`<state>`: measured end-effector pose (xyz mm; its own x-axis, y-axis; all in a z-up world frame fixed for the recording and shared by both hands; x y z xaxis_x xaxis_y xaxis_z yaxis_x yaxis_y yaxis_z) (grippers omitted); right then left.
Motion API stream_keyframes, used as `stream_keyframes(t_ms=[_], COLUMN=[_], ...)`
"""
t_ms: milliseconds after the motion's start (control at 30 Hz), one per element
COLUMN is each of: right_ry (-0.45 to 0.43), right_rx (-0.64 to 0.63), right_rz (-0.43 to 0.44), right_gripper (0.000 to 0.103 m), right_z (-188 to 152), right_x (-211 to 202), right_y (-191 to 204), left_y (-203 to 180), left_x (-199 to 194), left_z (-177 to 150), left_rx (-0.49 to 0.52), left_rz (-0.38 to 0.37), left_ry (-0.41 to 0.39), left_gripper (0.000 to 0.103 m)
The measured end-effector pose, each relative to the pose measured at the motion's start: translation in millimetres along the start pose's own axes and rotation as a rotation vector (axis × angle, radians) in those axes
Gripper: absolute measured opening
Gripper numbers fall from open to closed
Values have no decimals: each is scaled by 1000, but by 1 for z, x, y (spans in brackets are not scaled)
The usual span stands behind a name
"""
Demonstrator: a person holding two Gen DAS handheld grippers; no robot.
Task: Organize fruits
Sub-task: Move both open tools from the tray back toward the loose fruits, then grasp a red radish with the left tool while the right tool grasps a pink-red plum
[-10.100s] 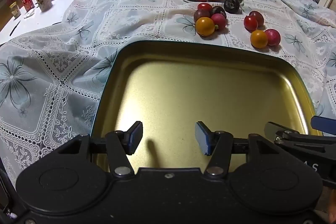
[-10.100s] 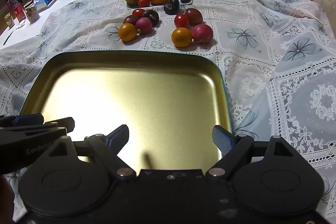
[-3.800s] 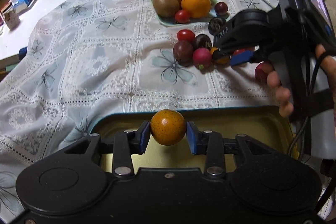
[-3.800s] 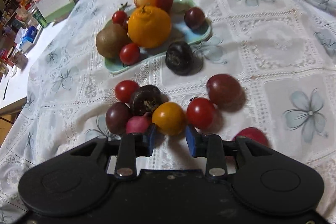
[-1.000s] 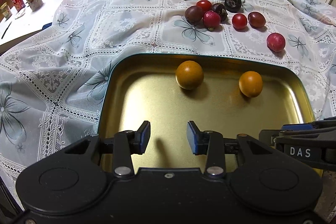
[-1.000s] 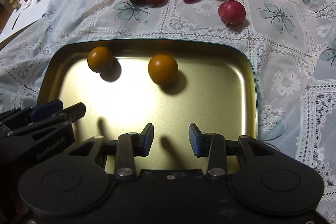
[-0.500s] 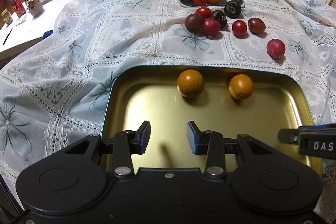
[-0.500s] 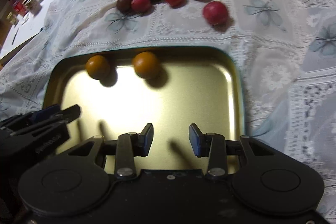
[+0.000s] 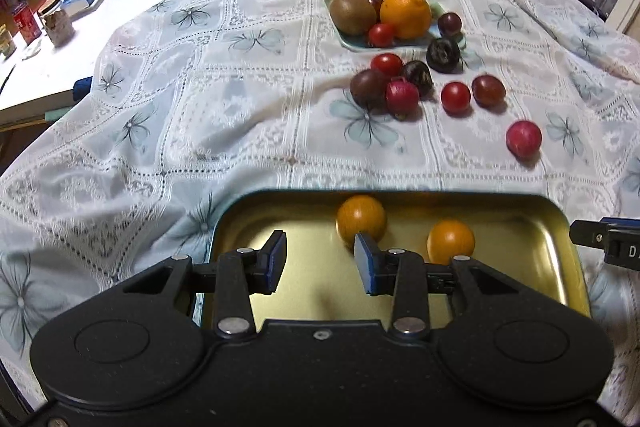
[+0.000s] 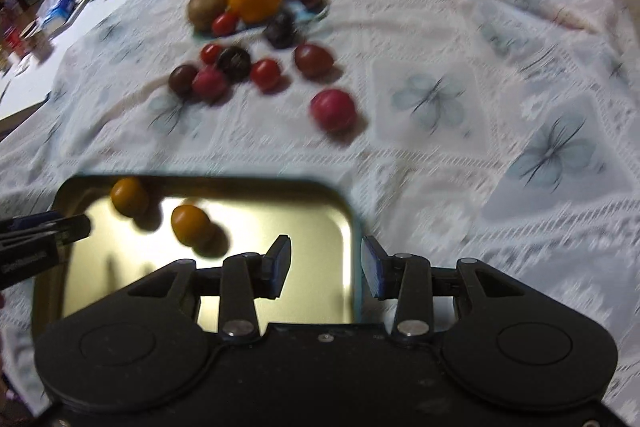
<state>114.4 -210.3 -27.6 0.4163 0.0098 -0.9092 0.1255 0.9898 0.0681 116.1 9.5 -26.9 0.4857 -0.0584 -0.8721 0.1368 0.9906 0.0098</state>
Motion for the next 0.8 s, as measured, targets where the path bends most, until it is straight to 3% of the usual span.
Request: stream_keyframes(t_ms=[167,500,700,800], right_ry=[41,36,-9,-27], right_rx=[24,153,34,20], right_rz=[-11,-21,-50,-24], right_gripper=[41,41,41,41], right_z=[14,64,82,86], right_x=[14,50,69,73], right_y=[-6,-23,-5,1], left_y=[2,4,-2,-10], left_x=[8,35,47,52], left_z=[21,57,76,86], left_rx=[4,15,24,29], left_rz=[-23,-30,-46,-70], left_ry=[-6,13,6,4], left_gripper=[46,46,46,46])
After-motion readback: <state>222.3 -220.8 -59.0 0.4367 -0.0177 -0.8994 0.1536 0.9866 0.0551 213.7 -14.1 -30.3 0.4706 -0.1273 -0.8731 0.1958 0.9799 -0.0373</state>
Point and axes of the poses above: each gripper's, at about its wrist camera, not at the fingertips, and x roughly the way its jaws point, y to its left, z to its top, the point moved 7 cm from there along x, roughly the way its jaws point, and after that the axes turned 10 degrees about x, right-handed, at the moved point
